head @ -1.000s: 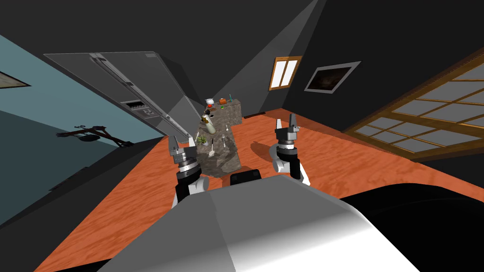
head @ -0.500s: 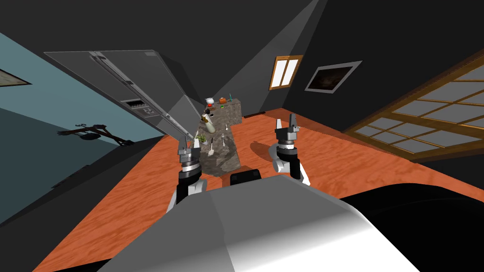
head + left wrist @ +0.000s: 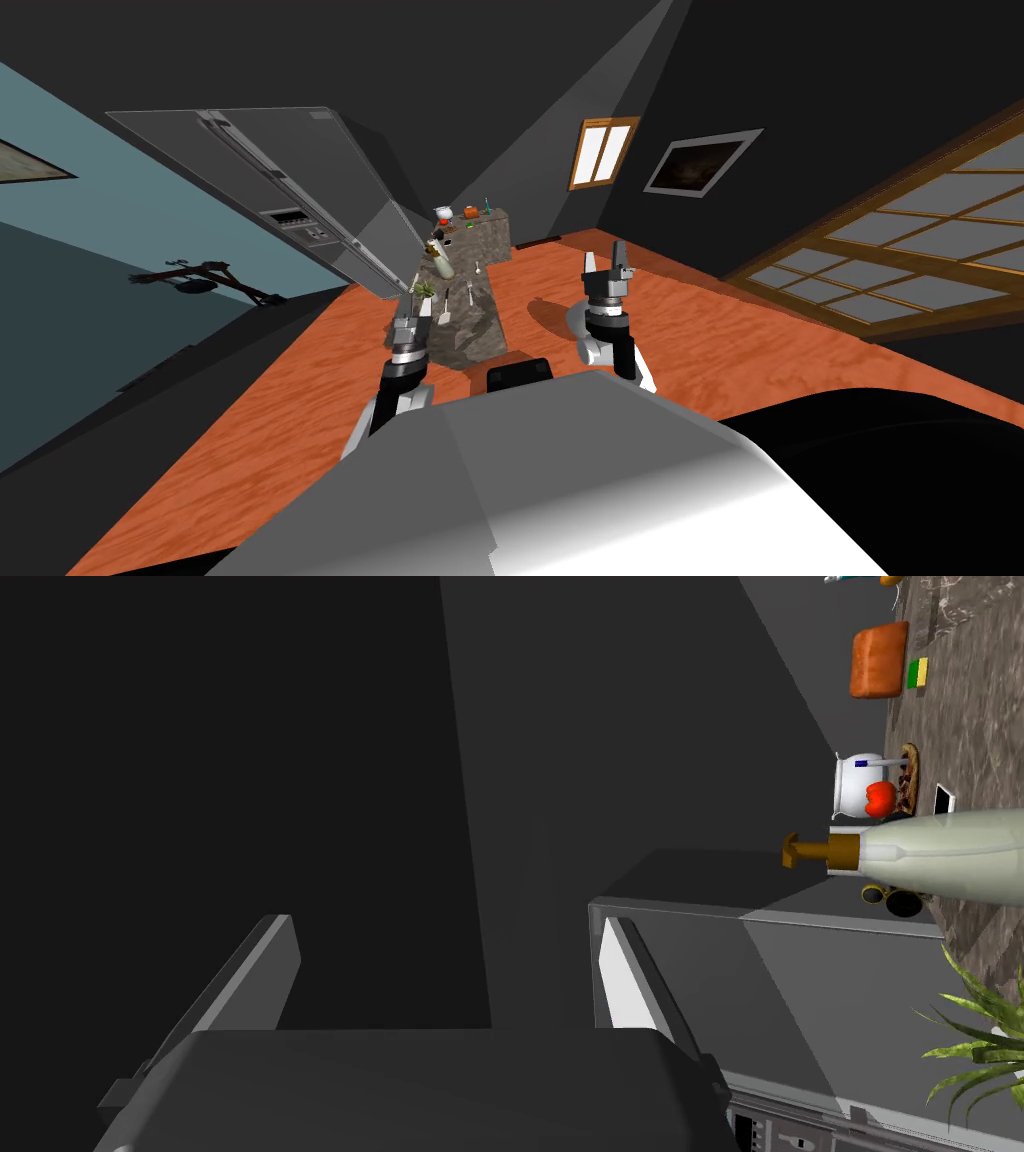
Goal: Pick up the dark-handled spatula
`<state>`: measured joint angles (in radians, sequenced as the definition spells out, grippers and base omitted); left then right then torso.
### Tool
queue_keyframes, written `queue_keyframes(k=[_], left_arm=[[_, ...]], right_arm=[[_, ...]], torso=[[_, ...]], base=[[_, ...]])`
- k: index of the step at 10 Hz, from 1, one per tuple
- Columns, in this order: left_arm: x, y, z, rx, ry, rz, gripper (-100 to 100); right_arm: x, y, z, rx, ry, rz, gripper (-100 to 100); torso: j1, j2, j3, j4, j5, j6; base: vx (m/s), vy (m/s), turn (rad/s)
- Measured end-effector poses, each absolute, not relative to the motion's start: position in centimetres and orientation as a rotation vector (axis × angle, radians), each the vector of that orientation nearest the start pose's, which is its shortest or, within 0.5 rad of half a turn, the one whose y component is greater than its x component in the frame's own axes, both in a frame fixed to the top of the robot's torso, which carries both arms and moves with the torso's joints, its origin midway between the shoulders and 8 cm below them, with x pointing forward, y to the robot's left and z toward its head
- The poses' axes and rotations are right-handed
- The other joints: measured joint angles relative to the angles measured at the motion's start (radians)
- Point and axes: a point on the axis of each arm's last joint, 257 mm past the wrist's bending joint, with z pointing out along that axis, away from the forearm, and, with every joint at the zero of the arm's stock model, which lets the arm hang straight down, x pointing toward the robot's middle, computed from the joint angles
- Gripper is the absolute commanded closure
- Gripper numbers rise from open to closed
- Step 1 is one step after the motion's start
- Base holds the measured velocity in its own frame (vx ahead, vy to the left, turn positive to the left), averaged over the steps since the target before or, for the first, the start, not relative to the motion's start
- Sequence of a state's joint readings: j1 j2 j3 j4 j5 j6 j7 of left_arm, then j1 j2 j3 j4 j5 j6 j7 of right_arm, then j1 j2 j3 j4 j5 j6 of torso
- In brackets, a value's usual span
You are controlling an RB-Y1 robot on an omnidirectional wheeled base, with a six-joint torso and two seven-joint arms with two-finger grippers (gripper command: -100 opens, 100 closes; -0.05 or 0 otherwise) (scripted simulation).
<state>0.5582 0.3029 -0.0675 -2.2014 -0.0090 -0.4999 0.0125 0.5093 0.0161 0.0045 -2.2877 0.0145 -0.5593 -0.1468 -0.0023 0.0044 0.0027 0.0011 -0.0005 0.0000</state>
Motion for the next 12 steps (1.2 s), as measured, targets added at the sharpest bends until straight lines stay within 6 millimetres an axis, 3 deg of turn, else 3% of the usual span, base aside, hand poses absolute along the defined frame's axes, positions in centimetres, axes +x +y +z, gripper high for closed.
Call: queue_keyframes(k=[12], left_arm=[[34.7, 22.6, -13.3, -0.500, 1.369, -1.295, -100]], right_arm=[[33.1, -27.6, 3.6, 0.664, 0.528, 1.445, 0]], torso=[[-0.001, 0.000, 0.000, 0.000, 0.000, 0.000]], base=[[-0.076, -0.059, -0.029]])
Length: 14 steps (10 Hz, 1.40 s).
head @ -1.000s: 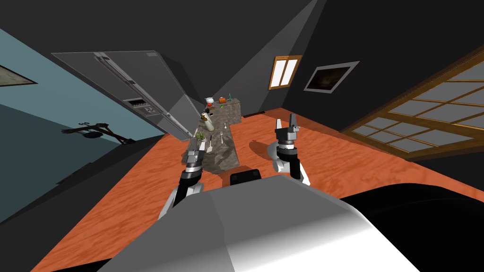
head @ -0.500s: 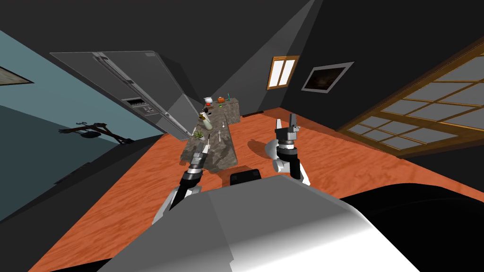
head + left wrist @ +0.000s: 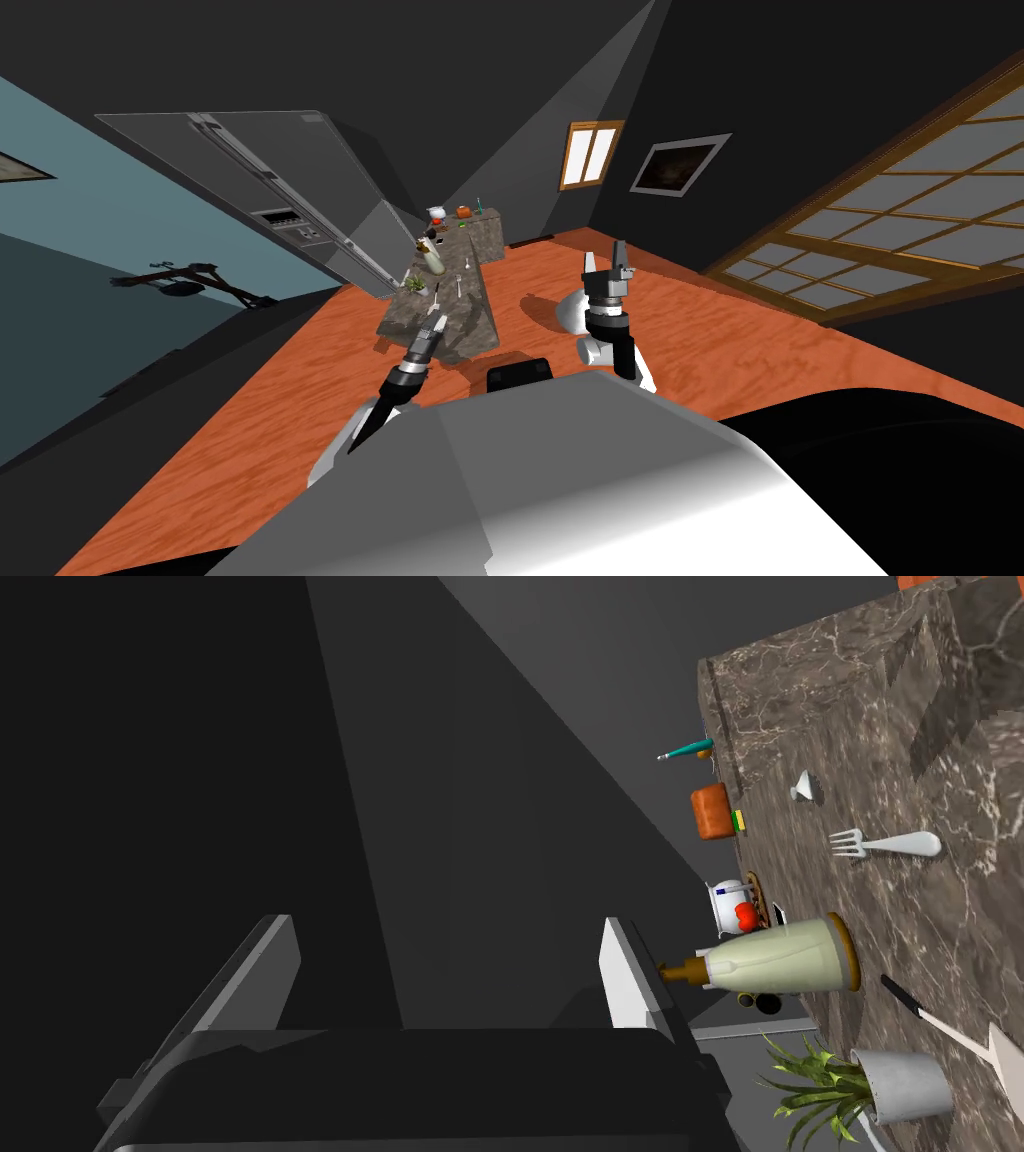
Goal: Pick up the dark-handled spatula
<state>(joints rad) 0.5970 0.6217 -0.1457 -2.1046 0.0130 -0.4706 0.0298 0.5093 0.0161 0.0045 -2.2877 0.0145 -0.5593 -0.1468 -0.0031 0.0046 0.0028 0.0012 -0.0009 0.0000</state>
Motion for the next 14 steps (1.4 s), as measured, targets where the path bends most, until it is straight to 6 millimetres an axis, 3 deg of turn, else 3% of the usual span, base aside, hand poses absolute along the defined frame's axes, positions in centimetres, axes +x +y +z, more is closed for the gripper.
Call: queue_keyframes(k=[7, 10, 14], left_arm=[[32.2, 24.2, -21.0, -0.558, 1.651, -1.246, -100], [31.2, 24.8, -23.4, -0.575, 1.750, -1.215, -100], [28.7, 27.4, -27.5, -0.646, 1.918, -1.141, -100]], right_arm=[[33.1, -27.6, 3.6, 0.664, 0.528, 1.445, 0], [33.1, -27.6, 3.6, 0.664, 0.528, 1.445, 0], [33.1, -27.6, 3.6, 0.664, 0.528, 1.445, 0]], torso=[[0.001, -0.003, -0.002, -0.001, 0.000, 0.000], [0.002, -0.004, -0.003, -0.001, 0.001, 0.000], [0.002, -0.004, -0.003, -0.001, 0.001, 0.000]], base=[[-0.038, -0.052, -0.087], [-0.005, -0.023, -0.079], [-0.005, -0.023, -0.132]])
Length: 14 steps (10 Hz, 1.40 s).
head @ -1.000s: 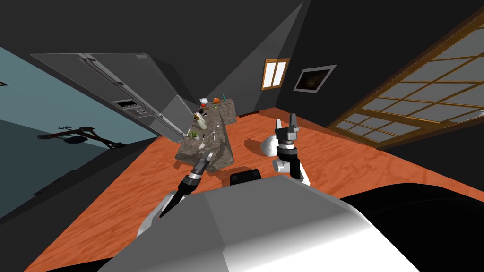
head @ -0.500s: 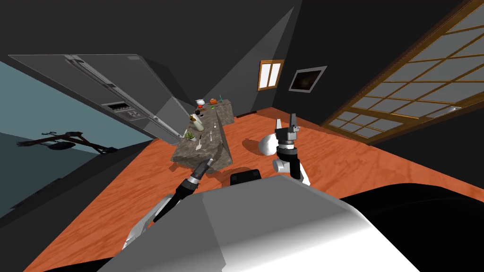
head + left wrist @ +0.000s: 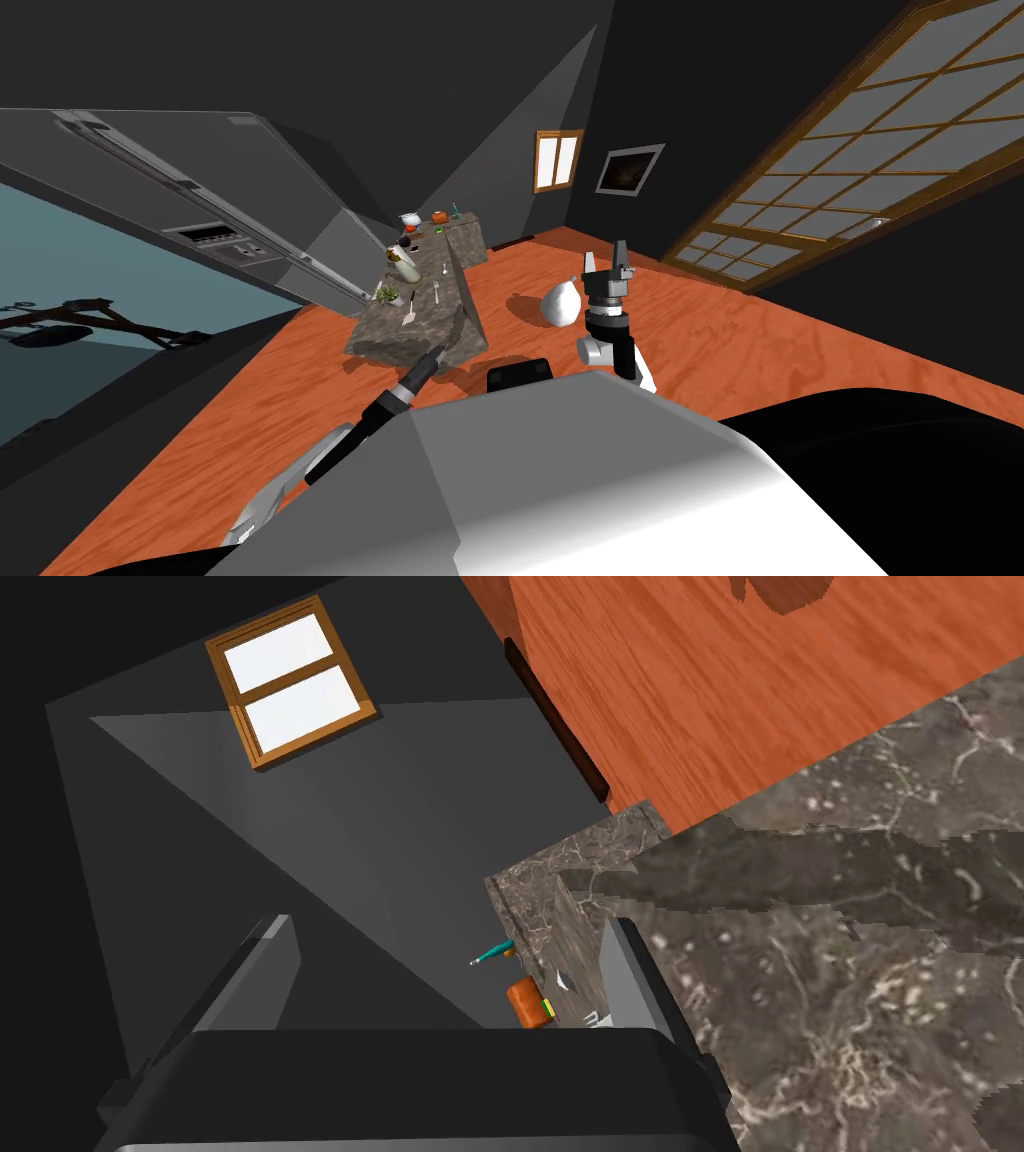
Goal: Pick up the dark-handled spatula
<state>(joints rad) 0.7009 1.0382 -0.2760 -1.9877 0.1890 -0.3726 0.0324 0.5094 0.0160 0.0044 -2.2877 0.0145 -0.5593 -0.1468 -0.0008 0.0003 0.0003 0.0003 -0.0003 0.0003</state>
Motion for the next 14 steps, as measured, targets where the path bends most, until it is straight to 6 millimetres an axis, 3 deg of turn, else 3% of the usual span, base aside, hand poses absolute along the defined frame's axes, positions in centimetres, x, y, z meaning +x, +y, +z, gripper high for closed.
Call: queue_keyframes(k=[4, 8, 14], left_arm=[[25.5, 31.2, -32.2, -0.714, 2.095, -1.023, -100], [22.0, 36.2, -35.3, -0.780, 2.255, -0.874, -100], [17.4, 43.8, -37.4, -0.847, 2.456, -0.605, -100]], right_arm=[[33.1, -27.6, 3.6, 0.664, 0.528, 1.445, 0], [33.1, -27.6, 3.6, 0.664, 0.528, 1.445, 0], [33.1, -27.6, 3.6, 0.664, 0.528, 1.444, 0]], torso=[[0.001, 0.000, 0.000, 0.000, 0.000, 0.000], [0.001, -0.001, 0.000, 0.000, 0.000, 0.000], [0.002, -0.002, -0.001, 0.000, 0.001, 0.000]], base=[[0.001, -0.013, -0.145], [0.006, -0.007, -0.151], [0.014, 0.011, -0.155]])
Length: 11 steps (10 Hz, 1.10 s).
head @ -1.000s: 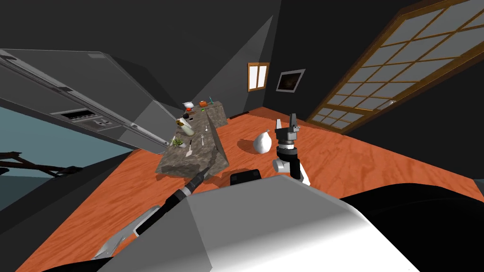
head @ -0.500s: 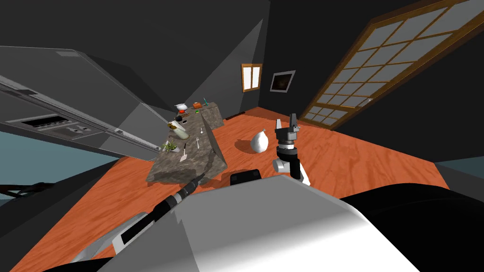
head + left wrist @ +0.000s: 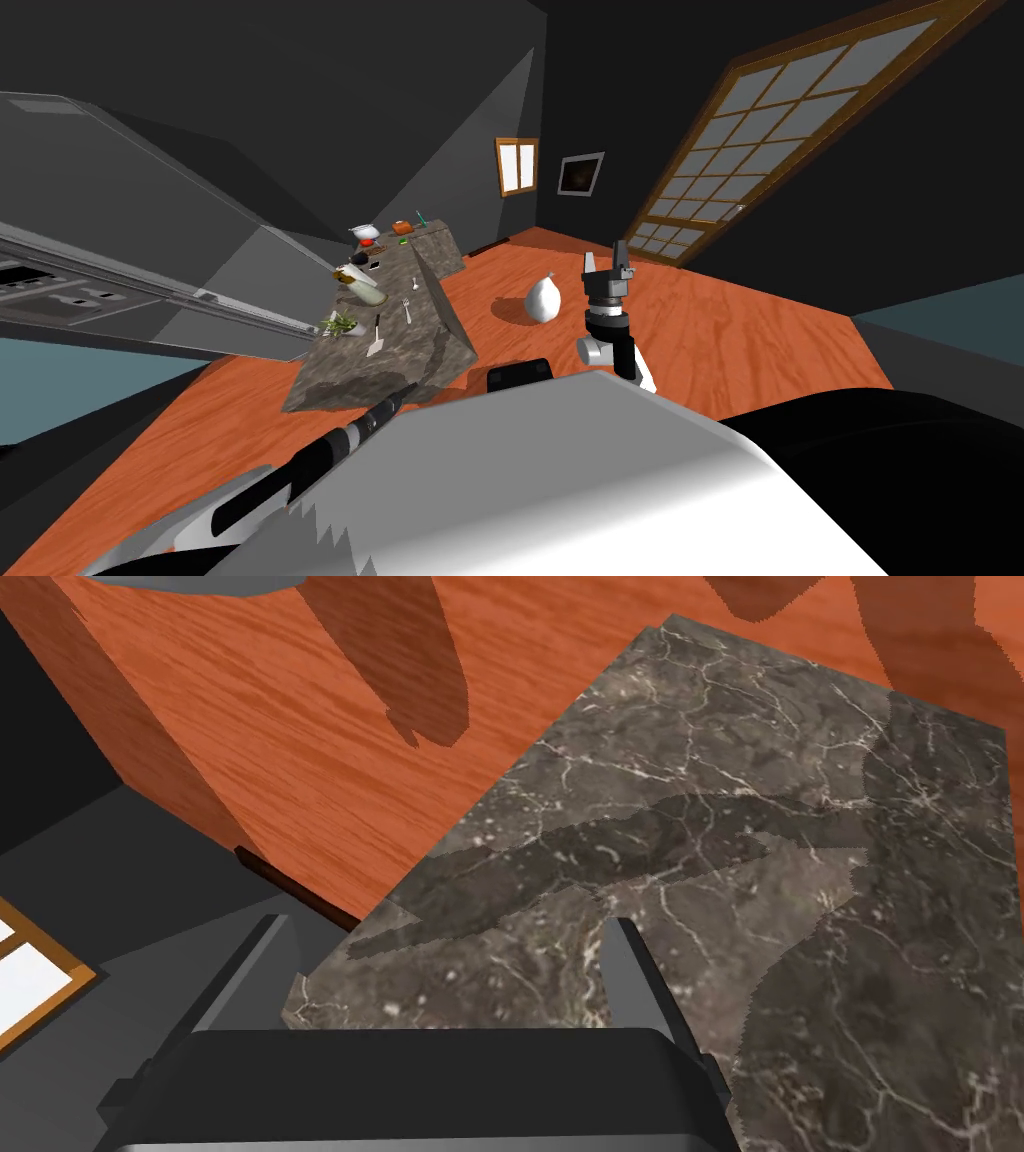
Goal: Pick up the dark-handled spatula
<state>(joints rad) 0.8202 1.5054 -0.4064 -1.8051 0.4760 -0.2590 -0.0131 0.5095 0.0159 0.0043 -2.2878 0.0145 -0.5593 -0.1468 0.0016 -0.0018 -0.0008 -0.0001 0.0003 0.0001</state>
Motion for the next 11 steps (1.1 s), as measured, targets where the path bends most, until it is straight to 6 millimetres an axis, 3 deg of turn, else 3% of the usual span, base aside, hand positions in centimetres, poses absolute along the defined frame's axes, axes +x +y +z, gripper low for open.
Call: queue_keyframes(k=[7, 11], left_arm=[[14.0, 54.9, -36.6, -0.919, 2.592, -0.234, -100], [13.0, 59.8, -35.1, -0.973, 2.607, -0.065, -100]], right_arm=[[33.1, -27.6, 3.6, 0.664, 0.529, 1.444, 0], [33.1, -27.7, 3.6, 0.664, 0.529, 1.444, 0]], torso=[[0.003, -0.002, -0.001, 0.000, 0.001, 0.000], [0.005, -0.003, -0.002, -0.001, 0.002, -0.001]], base=[[0.032, 0.045, -0.182], [0.043, 0.072, -0.151]])
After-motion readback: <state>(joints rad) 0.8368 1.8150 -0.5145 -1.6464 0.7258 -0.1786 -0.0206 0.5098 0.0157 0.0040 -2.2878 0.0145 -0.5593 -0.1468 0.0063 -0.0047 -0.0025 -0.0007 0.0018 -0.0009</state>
